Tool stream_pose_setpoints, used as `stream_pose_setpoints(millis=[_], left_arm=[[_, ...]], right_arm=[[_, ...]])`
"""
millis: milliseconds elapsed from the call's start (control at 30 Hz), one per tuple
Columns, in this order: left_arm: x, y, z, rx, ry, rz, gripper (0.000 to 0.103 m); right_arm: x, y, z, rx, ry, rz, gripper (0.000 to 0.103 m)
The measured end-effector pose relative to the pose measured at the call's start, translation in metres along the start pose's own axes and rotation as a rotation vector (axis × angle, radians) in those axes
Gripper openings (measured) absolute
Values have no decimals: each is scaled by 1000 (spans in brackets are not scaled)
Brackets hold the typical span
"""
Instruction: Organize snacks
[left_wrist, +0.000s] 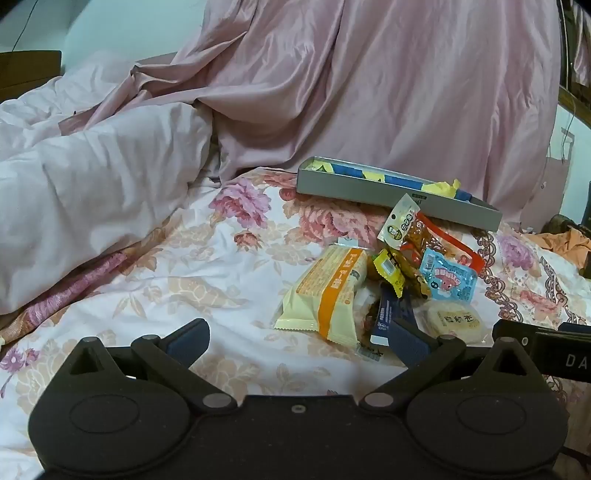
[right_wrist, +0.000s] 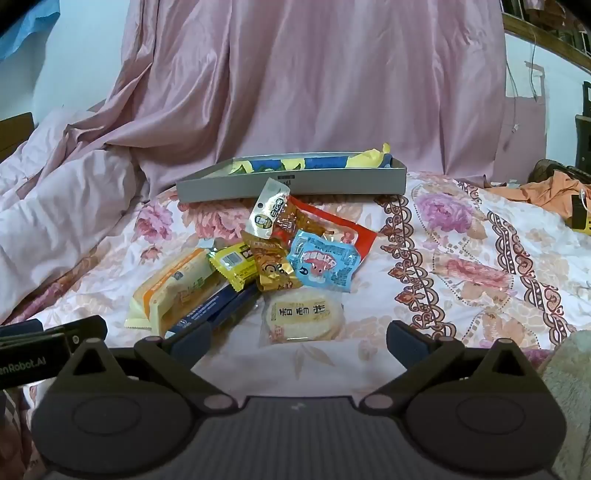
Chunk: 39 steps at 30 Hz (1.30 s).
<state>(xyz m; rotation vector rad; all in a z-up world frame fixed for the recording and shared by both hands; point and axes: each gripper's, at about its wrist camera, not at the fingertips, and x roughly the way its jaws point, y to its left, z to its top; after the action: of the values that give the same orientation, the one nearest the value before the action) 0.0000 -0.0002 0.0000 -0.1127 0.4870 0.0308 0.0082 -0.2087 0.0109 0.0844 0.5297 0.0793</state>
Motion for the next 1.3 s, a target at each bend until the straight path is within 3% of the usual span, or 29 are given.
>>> stream_pose_setpoints(millis=[1300], left_arm=[[0,0,0,-8,11,-4,102]], right_arm=[[1,2,-1,2,20,0,103]])
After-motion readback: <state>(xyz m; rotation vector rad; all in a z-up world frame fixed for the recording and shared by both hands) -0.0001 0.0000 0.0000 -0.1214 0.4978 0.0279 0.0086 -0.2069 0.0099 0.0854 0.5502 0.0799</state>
